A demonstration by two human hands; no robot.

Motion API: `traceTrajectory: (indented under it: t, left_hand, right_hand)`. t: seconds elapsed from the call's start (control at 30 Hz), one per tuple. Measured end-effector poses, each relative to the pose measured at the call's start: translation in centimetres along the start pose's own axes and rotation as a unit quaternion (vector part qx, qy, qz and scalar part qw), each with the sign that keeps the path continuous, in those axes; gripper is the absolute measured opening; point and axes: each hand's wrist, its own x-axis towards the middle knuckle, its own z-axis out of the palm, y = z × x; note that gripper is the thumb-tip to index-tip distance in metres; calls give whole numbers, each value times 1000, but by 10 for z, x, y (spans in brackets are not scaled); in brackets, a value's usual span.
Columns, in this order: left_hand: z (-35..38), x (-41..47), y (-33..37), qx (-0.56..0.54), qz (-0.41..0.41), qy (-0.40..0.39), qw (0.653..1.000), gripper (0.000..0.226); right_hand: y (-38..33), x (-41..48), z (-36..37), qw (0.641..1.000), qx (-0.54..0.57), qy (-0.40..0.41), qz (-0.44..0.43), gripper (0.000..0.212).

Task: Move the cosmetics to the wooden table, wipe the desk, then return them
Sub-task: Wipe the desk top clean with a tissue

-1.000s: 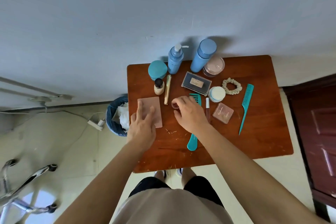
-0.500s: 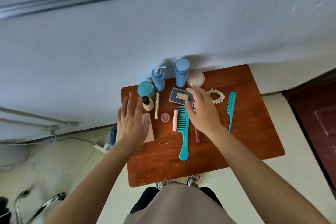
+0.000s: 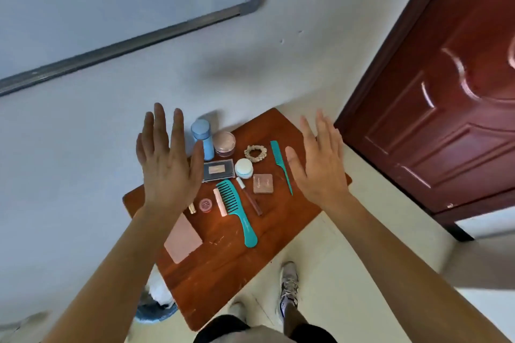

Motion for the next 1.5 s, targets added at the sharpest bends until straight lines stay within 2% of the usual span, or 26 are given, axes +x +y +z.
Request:
traceTrajectory:
  t: [0.07,0.17,0.3,0.47,0.63,0.87,0.93,1.07,1.2,1.33,1.5]
  left_hand:
    - [12,-1,31,-26,23,-43,998,64]
    - [23,-4,90,-61,107,-82,989,63]
    - [22,-6,165,-101,210,-83,969,62]
    - [6,-37,290,-139,330,-80,930,63]
    - [-7,-119,418,-179,434,-85,879,63]
    - [-20,-288,584,-187,596,-125,771,63]
    - [-23,-329,625,-192,619,-143,748,62]
    - [-23,-384,702,-211,659,-141,708,60]
    - [-4,-410,779,-234,675,-134,687,61]
    - [28,-429,876,-264,672,-140,677,62]
    - [45,-433,1009,-292,653,-162,679,63]
  right_hand:
    - [24,-29,-22,999,-35,0,33,65]
    - [66,-77,-64,992,-70,34,98,64]
    - [110,-129,-119,977,-101,81,169,66]
    - [164,-220,-197,940,-123,173,269,64]
    - [217,-342,-257,901,-127,231,345,64]
    - [299,-536,-342,836,-172,243,461,66]
    - [318,-586,-361,808,-188,250,499,66]
    - [362,-652,-401,778,-214,256,533,68]
    - [418,-683,-428,750,-229,293,547,67]
    - [502,-704,-455,745,-243,281,554,68]
    - [608,-708,-522,732,-263,262,571,71]
